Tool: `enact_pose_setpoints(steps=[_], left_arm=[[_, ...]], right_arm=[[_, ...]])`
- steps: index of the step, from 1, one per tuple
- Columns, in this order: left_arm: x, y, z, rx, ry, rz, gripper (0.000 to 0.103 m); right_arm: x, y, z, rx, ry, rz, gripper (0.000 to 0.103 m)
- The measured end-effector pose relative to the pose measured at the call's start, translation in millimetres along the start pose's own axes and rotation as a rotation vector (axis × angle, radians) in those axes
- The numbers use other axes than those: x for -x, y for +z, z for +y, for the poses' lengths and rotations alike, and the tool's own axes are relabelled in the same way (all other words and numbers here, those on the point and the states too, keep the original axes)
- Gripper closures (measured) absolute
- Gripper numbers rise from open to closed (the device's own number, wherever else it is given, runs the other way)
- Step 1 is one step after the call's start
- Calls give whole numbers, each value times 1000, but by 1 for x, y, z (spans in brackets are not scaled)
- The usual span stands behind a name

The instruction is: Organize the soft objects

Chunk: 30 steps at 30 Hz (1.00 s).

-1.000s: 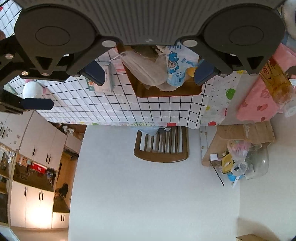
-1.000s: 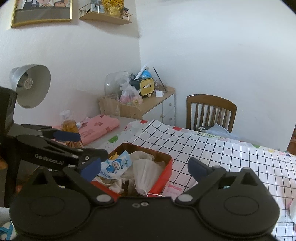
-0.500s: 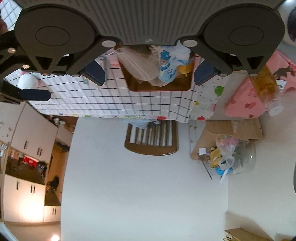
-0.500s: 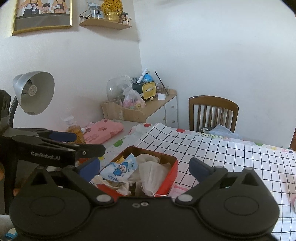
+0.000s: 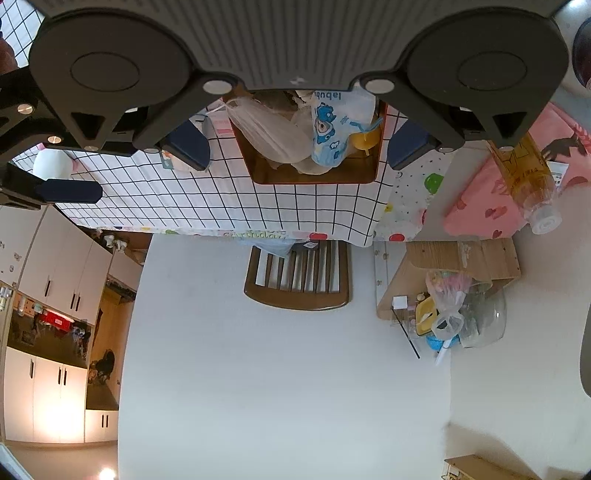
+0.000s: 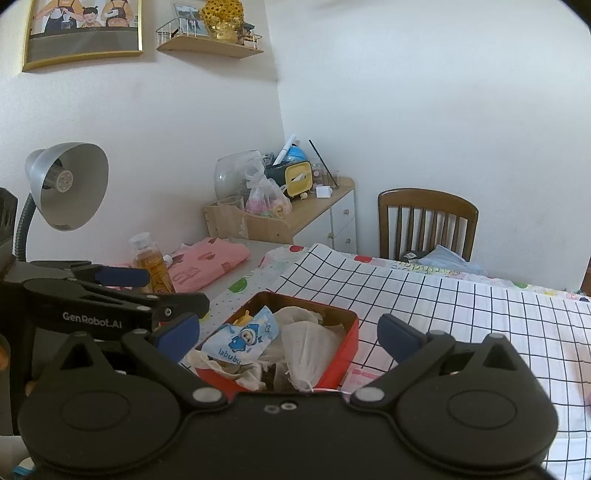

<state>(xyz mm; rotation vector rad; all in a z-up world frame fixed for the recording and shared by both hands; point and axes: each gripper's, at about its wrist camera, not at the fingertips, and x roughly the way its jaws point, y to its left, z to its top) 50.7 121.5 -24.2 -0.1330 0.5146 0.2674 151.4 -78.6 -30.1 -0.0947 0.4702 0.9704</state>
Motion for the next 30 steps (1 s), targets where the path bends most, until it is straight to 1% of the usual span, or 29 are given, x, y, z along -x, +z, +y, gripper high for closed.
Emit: enact_pose_setpoints(steps=[30], left_arm=[[-2, 2, 0, -4, -24, 2, 0]], right_arm=[[-2, 1, -2, -12, -4, 0, 0]])
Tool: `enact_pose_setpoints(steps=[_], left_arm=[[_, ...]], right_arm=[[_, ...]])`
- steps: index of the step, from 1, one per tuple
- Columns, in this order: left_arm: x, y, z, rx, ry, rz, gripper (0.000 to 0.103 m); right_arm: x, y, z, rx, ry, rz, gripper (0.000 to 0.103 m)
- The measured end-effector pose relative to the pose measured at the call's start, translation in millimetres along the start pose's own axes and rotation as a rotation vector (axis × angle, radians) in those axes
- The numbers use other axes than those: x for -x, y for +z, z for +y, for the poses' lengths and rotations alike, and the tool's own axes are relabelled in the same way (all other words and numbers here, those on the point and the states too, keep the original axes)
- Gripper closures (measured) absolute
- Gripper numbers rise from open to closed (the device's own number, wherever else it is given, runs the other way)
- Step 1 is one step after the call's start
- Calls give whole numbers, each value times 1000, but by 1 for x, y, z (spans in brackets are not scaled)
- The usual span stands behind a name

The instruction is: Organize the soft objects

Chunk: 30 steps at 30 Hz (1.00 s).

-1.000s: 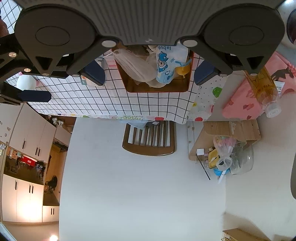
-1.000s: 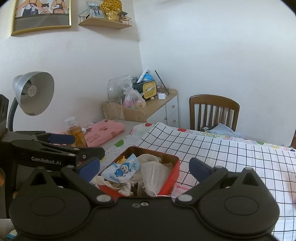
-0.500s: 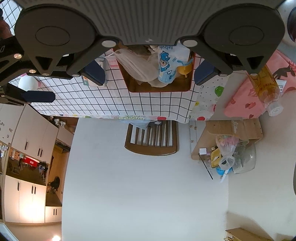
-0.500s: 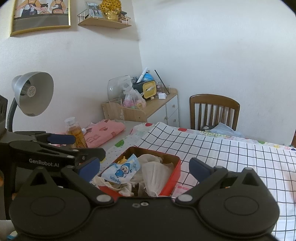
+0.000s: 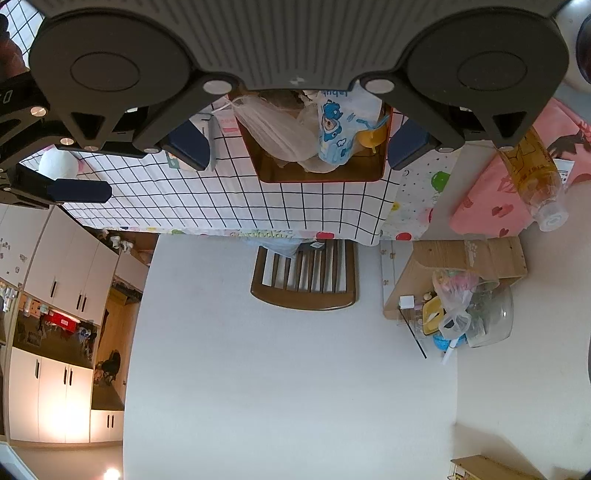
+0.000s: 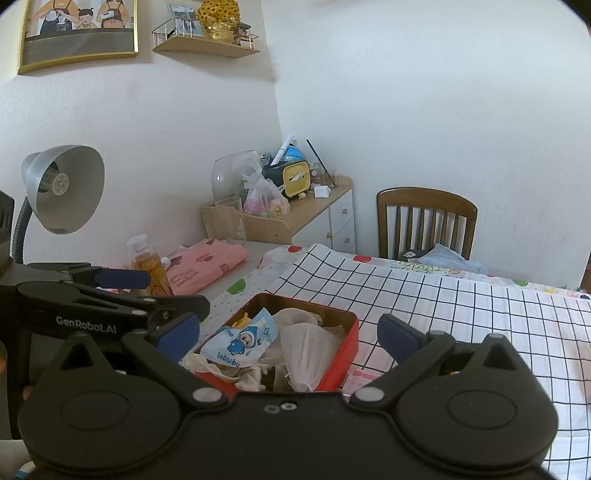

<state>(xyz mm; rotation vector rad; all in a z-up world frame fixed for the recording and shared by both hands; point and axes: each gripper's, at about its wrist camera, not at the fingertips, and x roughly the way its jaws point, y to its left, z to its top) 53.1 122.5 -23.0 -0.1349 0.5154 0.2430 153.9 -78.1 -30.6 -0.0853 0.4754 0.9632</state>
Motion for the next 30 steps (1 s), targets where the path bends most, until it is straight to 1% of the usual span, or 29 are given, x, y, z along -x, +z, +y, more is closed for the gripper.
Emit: enact_pose_setpoints(steps=[19, 30], left_arm=[[1, 0, -1, -4, -2, -6, 0], [1, -1, -2, -5, 12, -4, 0]], right_arm=[[-2, -1, 1, -6, -46, 11, 0], [-3, -1, 1, -6, -48, 16, 0]])
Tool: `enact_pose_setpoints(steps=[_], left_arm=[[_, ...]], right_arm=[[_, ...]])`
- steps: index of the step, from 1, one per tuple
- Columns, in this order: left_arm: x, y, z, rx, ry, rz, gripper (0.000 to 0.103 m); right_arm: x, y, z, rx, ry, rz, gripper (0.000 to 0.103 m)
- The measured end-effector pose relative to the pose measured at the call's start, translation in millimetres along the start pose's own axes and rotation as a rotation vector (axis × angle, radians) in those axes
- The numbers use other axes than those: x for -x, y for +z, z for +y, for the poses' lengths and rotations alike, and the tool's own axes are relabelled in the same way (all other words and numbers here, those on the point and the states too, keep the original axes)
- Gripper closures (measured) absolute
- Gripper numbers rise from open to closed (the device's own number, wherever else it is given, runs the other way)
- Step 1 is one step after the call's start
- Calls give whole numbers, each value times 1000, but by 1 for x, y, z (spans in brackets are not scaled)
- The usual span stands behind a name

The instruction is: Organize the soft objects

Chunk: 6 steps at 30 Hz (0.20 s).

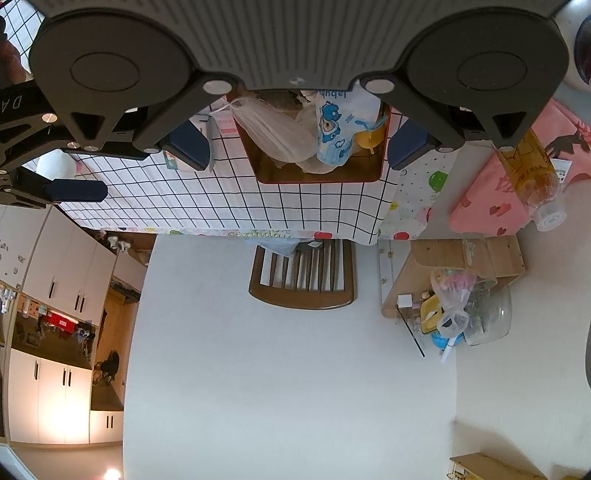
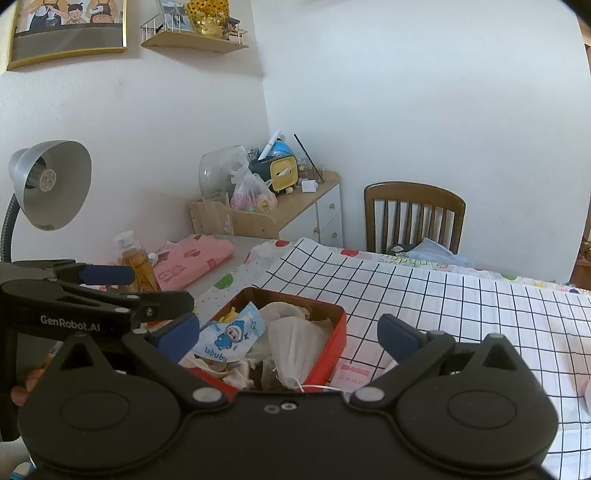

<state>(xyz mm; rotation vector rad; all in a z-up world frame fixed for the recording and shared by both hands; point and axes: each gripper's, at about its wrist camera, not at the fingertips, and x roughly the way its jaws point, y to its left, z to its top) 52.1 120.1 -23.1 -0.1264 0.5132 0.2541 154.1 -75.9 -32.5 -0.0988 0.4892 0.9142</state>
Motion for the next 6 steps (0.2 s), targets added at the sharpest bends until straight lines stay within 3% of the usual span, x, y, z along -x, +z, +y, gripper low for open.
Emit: enact_pose_setpoints(steps=[6], left_arm=[[0, -1, -1, 4, -12, 9, 0]], right_arm=[[-1, -2, 0, -1, -1, 6, 0]])
